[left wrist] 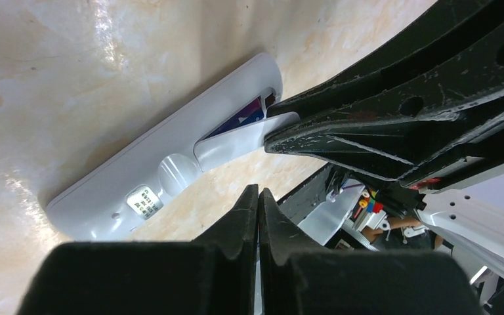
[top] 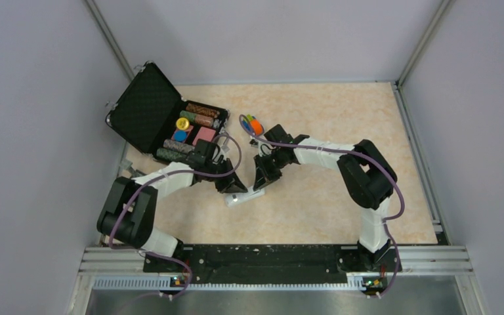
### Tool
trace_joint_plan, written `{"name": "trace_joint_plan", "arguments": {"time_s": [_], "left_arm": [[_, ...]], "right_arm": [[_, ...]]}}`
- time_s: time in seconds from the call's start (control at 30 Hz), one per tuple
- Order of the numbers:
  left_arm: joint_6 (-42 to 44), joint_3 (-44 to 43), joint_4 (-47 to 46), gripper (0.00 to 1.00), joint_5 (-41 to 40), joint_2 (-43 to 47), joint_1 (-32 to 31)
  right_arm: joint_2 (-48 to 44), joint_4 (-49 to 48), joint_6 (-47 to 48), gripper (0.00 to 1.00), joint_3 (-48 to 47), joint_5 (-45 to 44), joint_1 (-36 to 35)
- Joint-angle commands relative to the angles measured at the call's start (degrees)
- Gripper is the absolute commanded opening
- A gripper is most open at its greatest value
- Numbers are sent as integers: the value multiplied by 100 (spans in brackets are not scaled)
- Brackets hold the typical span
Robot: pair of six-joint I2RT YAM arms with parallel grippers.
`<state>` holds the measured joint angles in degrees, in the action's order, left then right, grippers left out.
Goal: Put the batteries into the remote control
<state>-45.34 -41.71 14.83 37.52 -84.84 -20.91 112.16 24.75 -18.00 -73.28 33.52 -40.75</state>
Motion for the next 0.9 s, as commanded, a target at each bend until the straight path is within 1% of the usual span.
{"name": "trace_joint_plan", "arguments": {"time_s": [0.0,0.13,0.43,0.87], "left_arm": [[-41,-108,-310,5,164,-143,-86],[-68,-85,-410,4,131,-270,-97],[-12,-32,-327,2,22,-476,-91],[217,-67,72,0,-285,-671,-94]], "right_arm": [[294,281,304,5,9,-1236,-38],[281,295,247,7,-19,-1292,-37],[237,375,164,13,-91,-1410,-39],[227,441,83,19,-163,-1417,-59]]}}
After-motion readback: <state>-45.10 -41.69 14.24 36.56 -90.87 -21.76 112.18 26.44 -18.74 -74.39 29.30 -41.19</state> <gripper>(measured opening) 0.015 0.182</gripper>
